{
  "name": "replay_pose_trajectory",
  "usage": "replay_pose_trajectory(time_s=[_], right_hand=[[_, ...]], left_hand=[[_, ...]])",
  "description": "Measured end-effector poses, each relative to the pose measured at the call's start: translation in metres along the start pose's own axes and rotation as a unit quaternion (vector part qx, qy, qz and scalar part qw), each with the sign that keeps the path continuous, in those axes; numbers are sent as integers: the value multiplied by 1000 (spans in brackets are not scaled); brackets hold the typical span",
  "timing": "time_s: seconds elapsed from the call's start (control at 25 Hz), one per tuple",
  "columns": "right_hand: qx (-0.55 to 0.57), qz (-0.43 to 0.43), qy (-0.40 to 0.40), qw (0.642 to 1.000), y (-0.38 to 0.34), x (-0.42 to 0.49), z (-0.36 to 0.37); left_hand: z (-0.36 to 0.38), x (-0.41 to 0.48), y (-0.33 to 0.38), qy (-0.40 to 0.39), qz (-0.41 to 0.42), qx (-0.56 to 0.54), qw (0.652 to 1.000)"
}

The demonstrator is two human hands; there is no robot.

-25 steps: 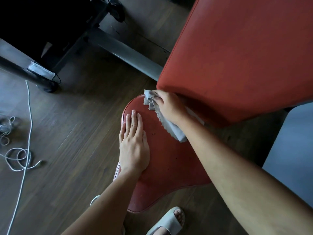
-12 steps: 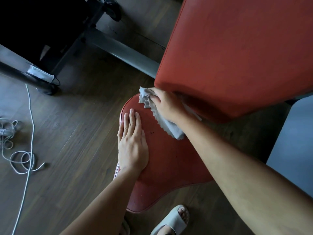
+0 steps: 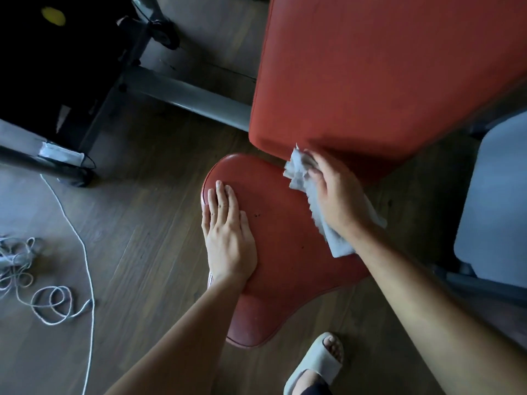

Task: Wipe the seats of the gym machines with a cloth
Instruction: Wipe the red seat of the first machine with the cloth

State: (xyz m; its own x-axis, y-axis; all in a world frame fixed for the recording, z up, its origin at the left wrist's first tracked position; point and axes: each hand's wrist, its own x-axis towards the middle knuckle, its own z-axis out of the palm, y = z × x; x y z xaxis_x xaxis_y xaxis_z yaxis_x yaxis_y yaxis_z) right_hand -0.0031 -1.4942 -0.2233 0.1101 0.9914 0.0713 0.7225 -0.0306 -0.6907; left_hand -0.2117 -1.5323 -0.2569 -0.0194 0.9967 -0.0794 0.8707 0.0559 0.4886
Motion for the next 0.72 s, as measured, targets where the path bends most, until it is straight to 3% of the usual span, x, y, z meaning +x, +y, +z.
replay_pose_trajectory(time_s=[0.16,0.28,0.48,0.56,0.72], right_hand=[[-30,61,30,997,-26,-36,-3],[-137,111,41,983,-42,-75,13],[-176,188,116,959,-77,-125,35],[-171,200,156,952,-84,-137,40],[-178,207,148,951,-95,-155,49]], left_hand=[[-2,2,-8,-26,25,-3,999],[-7,3,-12,-79,57,-8,995],[-23,16,-41,-195,227,24,954],[-23,24,-42,-215,232,33,948],[-23,24,-42,-246,238,48,939]])
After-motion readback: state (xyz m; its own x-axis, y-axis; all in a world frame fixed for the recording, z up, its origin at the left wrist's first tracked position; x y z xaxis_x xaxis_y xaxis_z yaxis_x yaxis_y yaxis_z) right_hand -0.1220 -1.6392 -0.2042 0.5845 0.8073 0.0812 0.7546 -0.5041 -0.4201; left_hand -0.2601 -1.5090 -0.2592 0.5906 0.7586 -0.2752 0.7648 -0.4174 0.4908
